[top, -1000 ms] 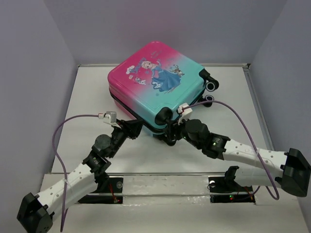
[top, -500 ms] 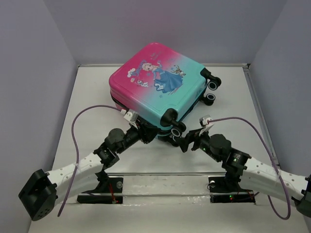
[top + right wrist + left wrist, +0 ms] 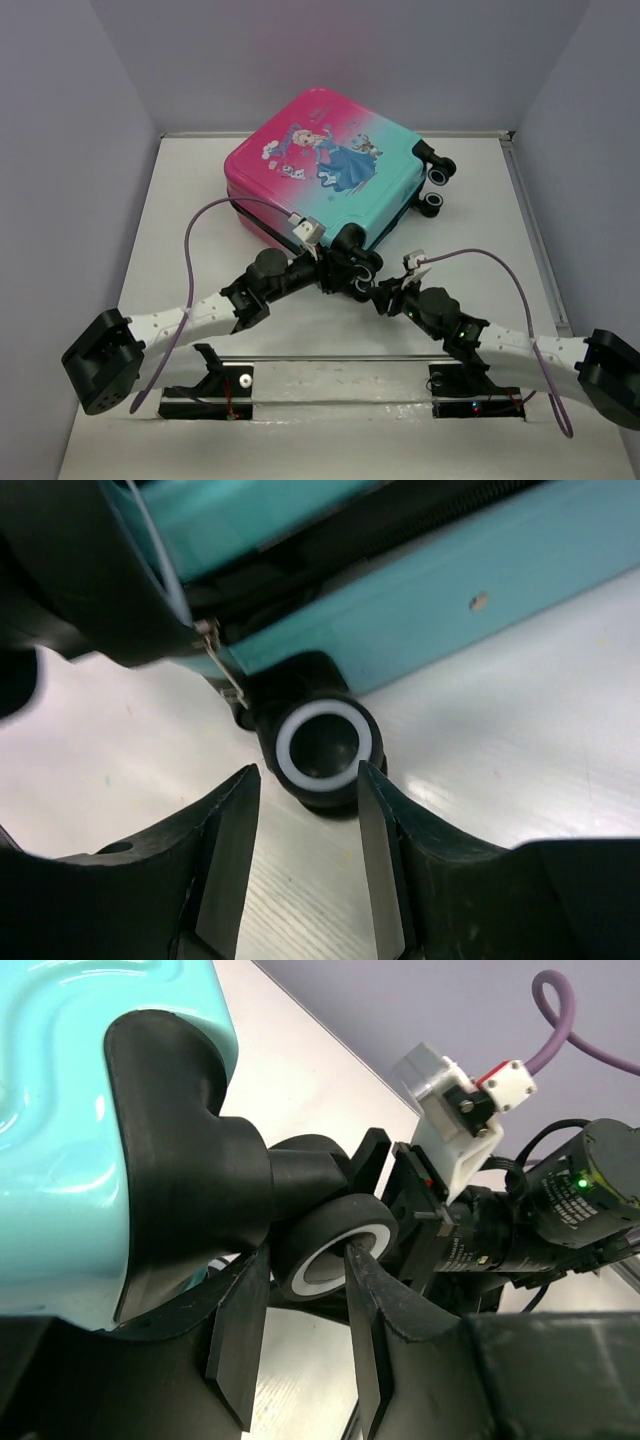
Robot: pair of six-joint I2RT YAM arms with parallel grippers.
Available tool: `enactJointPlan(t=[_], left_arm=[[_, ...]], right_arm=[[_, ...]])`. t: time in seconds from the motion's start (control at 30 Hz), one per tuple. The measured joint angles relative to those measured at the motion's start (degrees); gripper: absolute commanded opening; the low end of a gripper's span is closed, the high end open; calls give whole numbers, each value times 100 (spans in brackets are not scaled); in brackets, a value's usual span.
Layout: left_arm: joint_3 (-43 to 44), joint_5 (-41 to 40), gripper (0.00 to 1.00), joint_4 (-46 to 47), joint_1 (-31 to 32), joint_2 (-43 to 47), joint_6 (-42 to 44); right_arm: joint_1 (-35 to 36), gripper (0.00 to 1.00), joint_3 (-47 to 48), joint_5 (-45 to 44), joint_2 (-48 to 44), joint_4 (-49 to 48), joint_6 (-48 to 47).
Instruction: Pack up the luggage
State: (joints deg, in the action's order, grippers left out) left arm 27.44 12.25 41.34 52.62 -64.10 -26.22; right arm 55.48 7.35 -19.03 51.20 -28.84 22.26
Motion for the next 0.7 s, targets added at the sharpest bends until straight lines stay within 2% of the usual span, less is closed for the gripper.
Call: enactJointPlan(t=[0.1, 0.3, 0.47, 0.7], left_arm=[[90, -4, 46, -42, 17, -125, 35], [297, -37, 46, -129, 33, -404, 44], [431, -166, 46, -229, 72, -481, 24], [455, -358, 52, -223, 140, -503, -131]], right_arm=[[-109, 57, -33, 111, 232, -647, -76], [-203, 62, -28, 568, 1266, -1897, -378], [-225, 62, 4, 870, 1814, -2608, -575], [-437, 62, 31, 848, 2186, -3480, -892]])
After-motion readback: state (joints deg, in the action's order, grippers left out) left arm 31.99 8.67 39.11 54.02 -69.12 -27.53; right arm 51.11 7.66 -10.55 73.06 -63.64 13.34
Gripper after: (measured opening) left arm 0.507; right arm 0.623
